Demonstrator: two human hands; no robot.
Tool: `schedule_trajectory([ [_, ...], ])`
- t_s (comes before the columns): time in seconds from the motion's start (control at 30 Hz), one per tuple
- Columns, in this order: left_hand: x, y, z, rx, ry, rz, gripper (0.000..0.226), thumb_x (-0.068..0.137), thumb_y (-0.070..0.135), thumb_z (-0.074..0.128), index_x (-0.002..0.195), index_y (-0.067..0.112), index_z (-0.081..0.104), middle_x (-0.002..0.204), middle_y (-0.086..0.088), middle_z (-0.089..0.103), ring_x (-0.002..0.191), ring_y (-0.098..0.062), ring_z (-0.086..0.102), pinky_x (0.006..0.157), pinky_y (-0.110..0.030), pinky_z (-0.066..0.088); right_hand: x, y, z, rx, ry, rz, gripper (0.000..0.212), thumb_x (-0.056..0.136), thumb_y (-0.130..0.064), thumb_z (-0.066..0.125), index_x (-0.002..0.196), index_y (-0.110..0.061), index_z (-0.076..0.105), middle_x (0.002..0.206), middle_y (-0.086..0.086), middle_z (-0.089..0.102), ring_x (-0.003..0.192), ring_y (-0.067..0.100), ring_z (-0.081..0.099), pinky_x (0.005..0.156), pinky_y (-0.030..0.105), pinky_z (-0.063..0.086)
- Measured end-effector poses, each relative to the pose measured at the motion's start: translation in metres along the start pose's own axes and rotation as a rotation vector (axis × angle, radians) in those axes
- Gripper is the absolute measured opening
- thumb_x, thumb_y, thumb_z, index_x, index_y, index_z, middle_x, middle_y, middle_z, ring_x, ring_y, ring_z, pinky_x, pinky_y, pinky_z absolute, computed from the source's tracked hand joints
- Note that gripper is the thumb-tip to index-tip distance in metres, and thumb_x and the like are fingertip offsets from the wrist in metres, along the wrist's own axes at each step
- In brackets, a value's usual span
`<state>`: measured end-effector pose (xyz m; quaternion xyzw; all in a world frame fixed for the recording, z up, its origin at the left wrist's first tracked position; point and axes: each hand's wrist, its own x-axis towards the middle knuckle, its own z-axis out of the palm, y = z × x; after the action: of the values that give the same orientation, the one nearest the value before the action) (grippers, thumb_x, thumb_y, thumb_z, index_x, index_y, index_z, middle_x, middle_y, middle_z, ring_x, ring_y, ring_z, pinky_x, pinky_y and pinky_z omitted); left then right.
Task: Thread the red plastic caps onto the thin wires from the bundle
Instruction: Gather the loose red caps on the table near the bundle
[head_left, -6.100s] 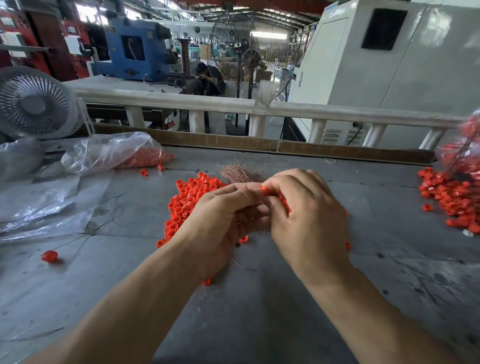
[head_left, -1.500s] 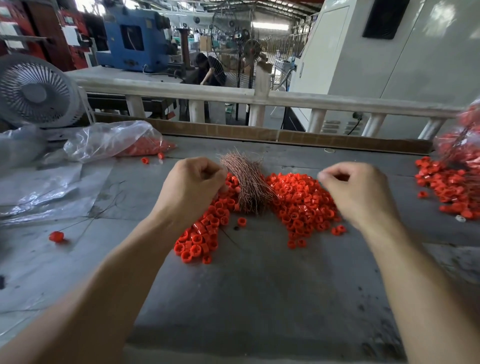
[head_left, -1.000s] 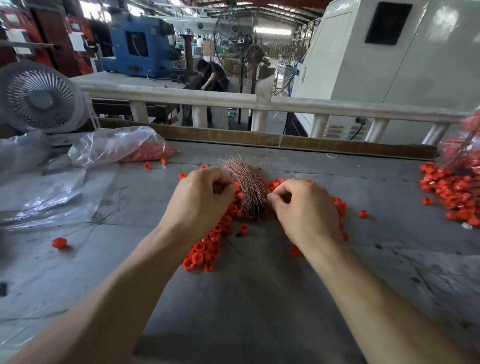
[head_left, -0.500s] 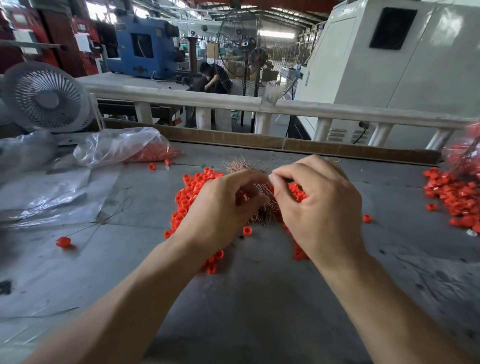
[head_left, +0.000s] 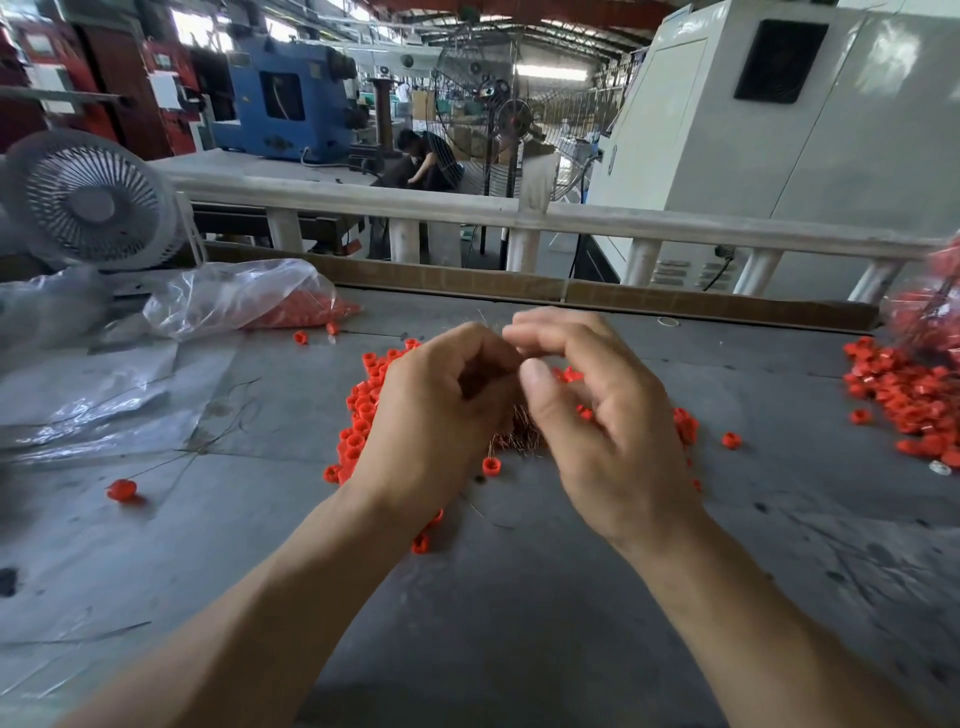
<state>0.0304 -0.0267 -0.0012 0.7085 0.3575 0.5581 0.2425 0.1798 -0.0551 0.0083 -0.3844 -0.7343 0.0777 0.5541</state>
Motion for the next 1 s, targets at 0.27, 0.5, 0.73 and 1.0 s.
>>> schedule_trajectory([
  [0.27, 0.004, 0.009, -0.002, -0.217, -0.013, -0.055, 0.007, 0.089, 0.007, 0.075, 0.088, 0.013, 0.077, 0.075, 0.000, 0.077, 0.065, -0.013, 0.073, 0.058, -0.021, 0.056, -0.003, 0.003, -0.003, 0.138, -0.113, 0.210, 0.030, 0.102, -0.021, 0.044, 0.120, -0.022, 0.068, 0.094, -0.004, 0.072, 0.088, 0.019, 0.069, 0.077, 0.042, 0.057],
  [0.5, 0.008, 0.009, -0.011, -0.175, 0.049, -0.095, 0.004, 0.083, 0.018, 0.080, 0.081, 0.020, 0.077, 0.069, 0.000, 0.075, 0.052, -0.012, 0.065, 0.048, -0.019, 0.050, 0.001, 0.007, -0.013, -0.005, -0.097, 0.178, 0.014, 0.098, -0.020, 0.067, 0.108, -0.026, 0.074, 0.081, -0.013, 0.072, 0.075, 0.006, 0.067, 0.063, 0.012, 0.047],
  [0.73, 0.019, -0.013, -0.031, 0.094, 0.137, -0.168, 0.013, 0.088, 0.024, 0.078, 0.075, 0.025, 0.074, 0.067, 0.005, 0.072, 0.052, -0.009, 0.060, 0.048, -0.022, 0.048, 0.007, 0.018, -0.027, 0.015, 0.156, 0.281, 0.012, 0.097, -0.016, 0.066, 0.089, -0.023, 0.073, 0.071, -0.007, 0.071, 0.062, 0.007, 0.063, 0.059, 0.028, 0.048],
  [1.0, 0.016, -0.024, -0.033, 0.645, -0.339, -0.251, 0.012, 0.080, 0.026, 0.084, 0.079, 0.035, 0.076, 0.080, 0.020, 0.069, 0.076, 0.003, 0.060, 0.068, -0.020, 0.046, 0.015, 0.024, -0.044, 0.450, 0.479, 0.577, 0.018, 0.099, -0.011, 0.061, 0.083, -0.017, 0.068, 0.061, 0.002, 0.065, 0.041, 0.012, 0.044, 0.038, 0.017, 0.029],
])
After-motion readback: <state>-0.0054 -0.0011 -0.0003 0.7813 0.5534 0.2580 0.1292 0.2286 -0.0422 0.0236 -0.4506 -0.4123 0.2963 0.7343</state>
